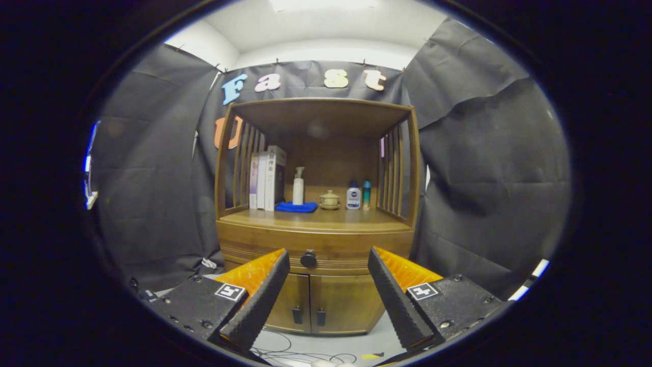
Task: Pull open the drawer, take out the items inside it, and place them on the countertop above the cabinet.
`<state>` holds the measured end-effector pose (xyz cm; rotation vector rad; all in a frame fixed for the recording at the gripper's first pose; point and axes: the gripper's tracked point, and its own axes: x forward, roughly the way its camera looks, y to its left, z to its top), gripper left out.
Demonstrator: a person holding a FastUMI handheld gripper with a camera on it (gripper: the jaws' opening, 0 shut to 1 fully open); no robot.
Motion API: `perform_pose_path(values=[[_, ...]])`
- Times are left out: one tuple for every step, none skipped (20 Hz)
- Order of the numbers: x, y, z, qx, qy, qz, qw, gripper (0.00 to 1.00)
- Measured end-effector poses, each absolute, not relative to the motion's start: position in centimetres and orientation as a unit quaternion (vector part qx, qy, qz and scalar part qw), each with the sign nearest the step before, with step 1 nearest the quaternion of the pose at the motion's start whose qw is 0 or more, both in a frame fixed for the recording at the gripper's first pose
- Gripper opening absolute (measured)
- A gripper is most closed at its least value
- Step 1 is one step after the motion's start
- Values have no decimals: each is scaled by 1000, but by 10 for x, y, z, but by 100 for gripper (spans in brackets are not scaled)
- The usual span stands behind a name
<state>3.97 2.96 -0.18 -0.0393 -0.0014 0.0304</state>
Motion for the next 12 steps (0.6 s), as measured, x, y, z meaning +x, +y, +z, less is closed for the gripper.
perform_pose_path(values=[[47, 34, -3, -21, 0, 18, 1000, 100], [55, 38, -4, -23, -3, 23, 999, 100], [63, 42, -9, -24, -1, 25, 999, 100], [72, 43, -11, -23, 2, 25, 999, 100], [83, 45, -16, -19, 7, 24, 999, 100], [92, 47, -21, -17, 12, 24, 999, 100], [103, 49, -27, -17, 17, 23, 999, 100], [114, 50, -32, -18, 18, 22, 999, 100], [125, 52, -38, -20, 24, 20, 999, 100], [137, 53, -43, -20, 26, 19, 999, 100], [148, 55, -50, -20, 30, 18, 999, 100], [158, 57, -56, -18, 36, 17, 999, 100]])
